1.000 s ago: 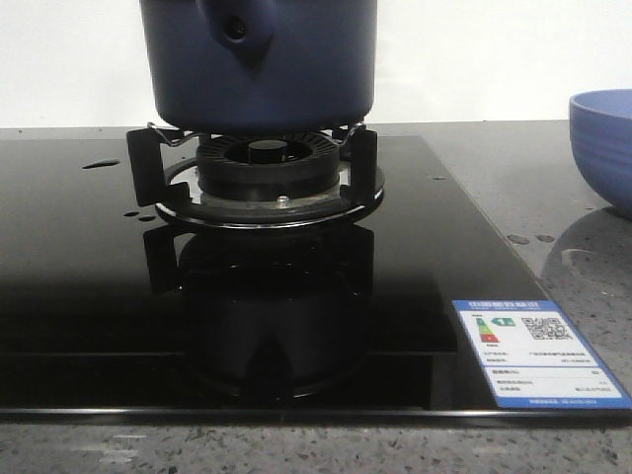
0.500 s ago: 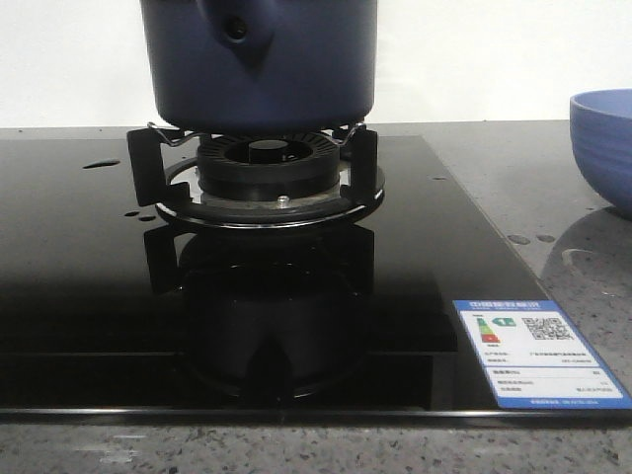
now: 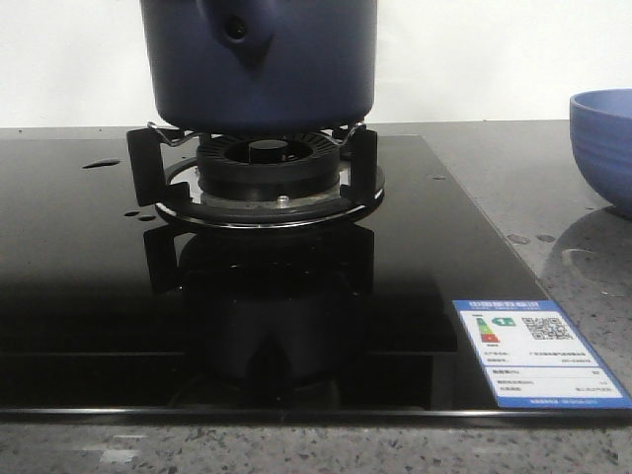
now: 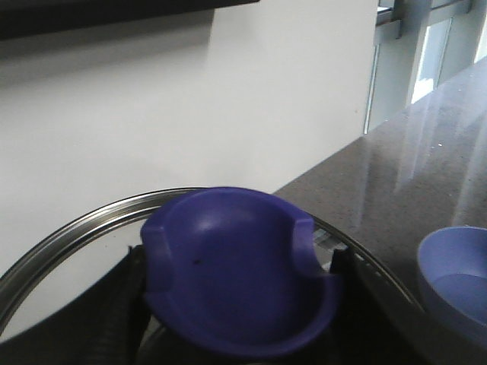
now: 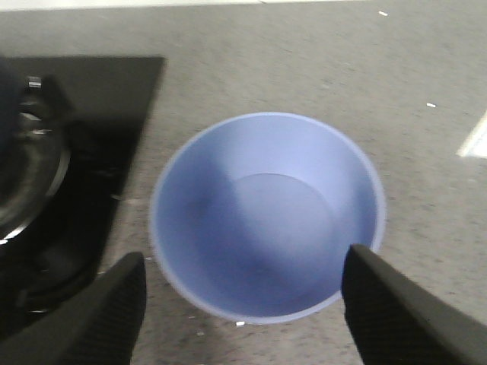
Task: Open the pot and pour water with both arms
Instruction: 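Grasp the light blue bowl rim with the right gripper and lift it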
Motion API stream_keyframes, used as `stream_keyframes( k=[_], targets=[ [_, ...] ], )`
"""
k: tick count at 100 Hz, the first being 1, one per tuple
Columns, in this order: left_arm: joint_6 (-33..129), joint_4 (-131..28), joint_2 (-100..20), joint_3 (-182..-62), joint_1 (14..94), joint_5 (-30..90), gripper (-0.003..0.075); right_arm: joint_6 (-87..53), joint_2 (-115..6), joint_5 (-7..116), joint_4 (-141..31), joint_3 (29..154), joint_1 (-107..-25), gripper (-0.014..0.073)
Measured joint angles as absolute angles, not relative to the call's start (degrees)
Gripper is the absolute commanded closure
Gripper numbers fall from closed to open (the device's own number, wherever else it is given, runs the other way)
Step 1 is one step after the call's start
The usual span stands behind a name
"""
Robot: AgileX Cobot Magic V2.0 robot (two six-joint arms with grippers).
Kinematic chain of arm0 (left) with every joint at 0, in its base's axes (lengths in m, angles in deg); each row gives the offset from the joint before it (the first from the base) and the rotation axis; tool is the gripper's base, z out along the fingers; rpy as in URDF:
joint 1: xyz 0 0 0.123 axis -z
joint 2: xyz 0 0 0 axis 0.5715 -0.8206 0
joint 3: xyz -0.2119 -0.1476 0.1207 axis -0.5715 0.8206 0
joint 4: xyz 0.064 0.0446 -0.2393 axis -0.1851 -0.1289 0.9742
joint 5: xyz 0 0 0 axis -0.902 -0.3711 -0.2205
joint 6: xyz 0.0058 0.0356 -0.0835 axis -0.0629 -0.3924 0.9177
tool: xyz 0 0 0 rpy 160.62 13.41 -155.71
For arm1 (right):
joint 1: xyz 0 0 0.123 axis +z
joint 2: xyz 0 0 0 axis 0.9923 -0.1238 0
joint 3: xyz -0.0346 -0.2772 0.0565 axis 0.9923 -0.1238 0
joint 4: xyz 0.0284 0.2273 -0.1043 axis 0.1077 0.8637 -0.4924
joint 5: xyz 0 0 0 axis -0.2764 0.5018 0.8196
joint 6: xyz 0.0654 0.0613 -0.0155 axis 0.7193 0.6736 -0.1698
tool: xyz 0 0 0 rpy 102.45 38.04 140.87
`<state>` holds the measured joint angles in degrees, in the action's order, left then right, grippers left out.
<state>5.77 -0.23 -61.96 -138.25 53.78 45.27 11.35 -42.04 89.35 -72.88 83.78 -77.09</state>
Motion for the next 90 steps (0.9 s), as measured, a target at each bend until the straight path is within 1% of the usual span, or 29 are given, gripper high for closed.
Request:
stream_keyframes(
  k=[13,28,41,51,70,75,80,87,90],
  targets=[
    [6.5,-0.3,-60.4,-138.2,49.3,45.3,0.0357,14.0,-50.5,95.4,-77.1,90.6,-77.3,0.0106],
    [8.1,-0.4,-59.0,-138.2,43.2,46.9,0.0357,14.5,-60.0,97.4,-77.5,95.6,-80.9,0.0106],
    [9.1,-0.8,-58.5,-138.2,38.7,49.6,0.0357,14.6,-65.9,98.7,-77.5,96.7,-85.7,0.0106],
    [9.7,-1.1,-58.3,-138.2,36.0,51.5,0.0357,12.0,-70.0,99.3,-74.2,96.7,-89.1,0.0106],
    [9.8,-1.4,-58.3,-138.2,33.6,54.0,0.0357,7.1,-75.5,99.4,-67.3,96.7,-93.3,0.0110],
    [9.8,-1.5,-58.3,-138.2,33.4,54.3,0.0357,6.7,-76.8,99.4,-67.1,96.7,-93.8,0.0137],
    [9.8,-1.5,-58.3,-138.2,33.3,54.6,0.0357,6.3,-77.9,99.4,-66.8,96.7,-94.0,0.0192],
    [9.8,-1.5,-58.3,-138.2,33.3,54.7,0.0357,5.9,-79.1,99.4,-66.4,96.8,-94.0,0.0309],
    [9.8,-1.5,-58.3,-138.2,33.3,54.7,0.0357,5.8,-79.4,99.4,-66.3,96.8,-94.0,0.0375]
  ],
)
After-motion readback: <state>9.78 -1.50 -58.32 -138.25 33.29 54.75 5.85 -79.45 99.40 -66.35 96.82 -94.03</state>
